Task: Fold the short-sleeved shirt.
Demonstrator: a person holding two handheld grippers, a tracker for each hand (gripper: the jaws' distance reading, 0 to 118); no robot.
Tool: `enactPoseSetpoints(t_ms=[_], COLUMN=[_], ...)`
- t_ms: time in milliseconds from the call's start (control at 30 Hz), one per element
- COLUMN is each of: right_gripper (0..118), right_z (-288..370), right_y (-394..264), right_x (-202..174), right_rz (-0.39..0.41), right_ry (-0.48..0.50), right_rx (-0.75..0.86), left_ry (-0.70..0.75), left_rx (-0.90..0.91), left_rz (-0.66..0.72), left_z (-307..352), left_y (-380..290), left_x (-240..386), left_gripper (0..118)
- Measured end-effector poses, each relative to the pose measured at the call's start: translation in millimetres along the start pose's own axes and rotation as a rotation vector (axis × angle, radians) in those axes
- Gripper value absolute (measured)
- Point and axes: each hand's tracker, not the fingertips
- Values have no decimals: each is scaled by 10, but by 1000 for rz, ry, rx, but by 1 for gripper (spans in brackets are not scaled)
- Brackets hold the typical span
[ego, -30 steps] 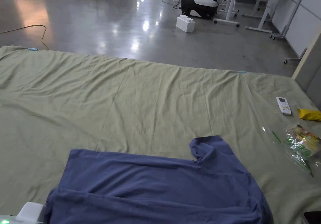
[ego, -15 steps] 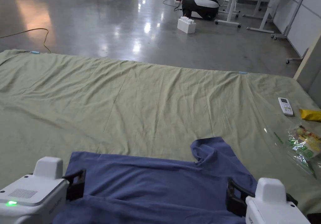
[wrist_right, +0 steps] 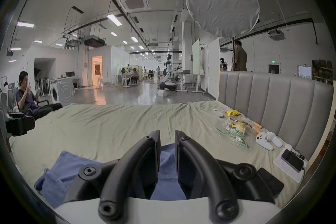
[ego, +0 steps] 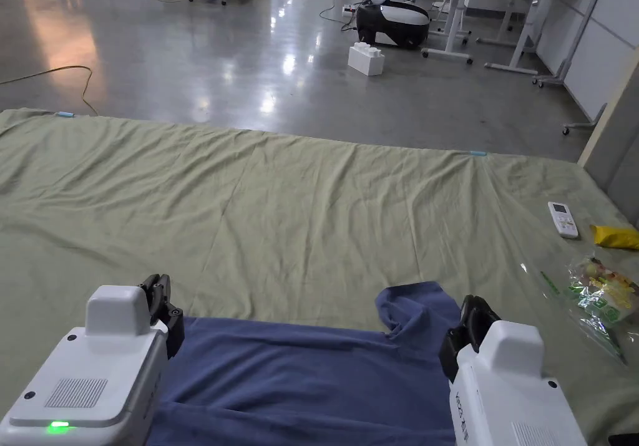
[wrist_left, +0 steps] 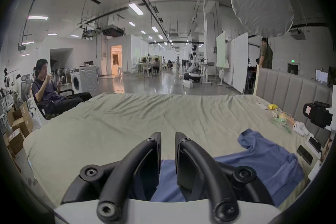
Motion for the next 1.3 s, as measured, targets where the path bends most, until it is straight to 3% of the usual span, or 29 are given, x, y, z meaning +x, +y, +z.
enactPoseSetpoints(t_ms=[33,67,100,167,400,833,900,1000,1033,1300], right_gripper=[6,6,3,1,1,1,1,1,1,1], right_z=[4,-1,-18,-28,-136,-478,-520,-573,-591,-691], right_y=[21,8,-37,2,-40,-266,-318,-389,-412,-581], right_x=[-15,-6,1,-20,-26,-35,-10,30,47,169], right_rz=[41,22,-47,20,24,63,68,79,81,77], right_ry=[-11,15,34,26,29,28,21,9,6,-18], right_rx=[30,29,-26,18,-13,-118,-136,-166,-176,-256], left_ry=[2,12,12,11,-4,-84,-82,-95,-93,-52], left_rx=[11,17,15,0,-156,-571,-631,-735,-770,-852], left_rz=[-2,-2,-3,-13,1,80,102,123,121,35], left_z=[13,17,13,-29,-402,-1904,-2094,-2371,-2447,-2720], left_y=[-4,-2,3,-2,-89,-470,-543,-691,-763,-1028], left_x=[-13,-24,-31,-82,-446,-1033,-1050,-1079,-1081,-1004], left_gripper=[6,5,4,2,2,3,16,63,70,71])
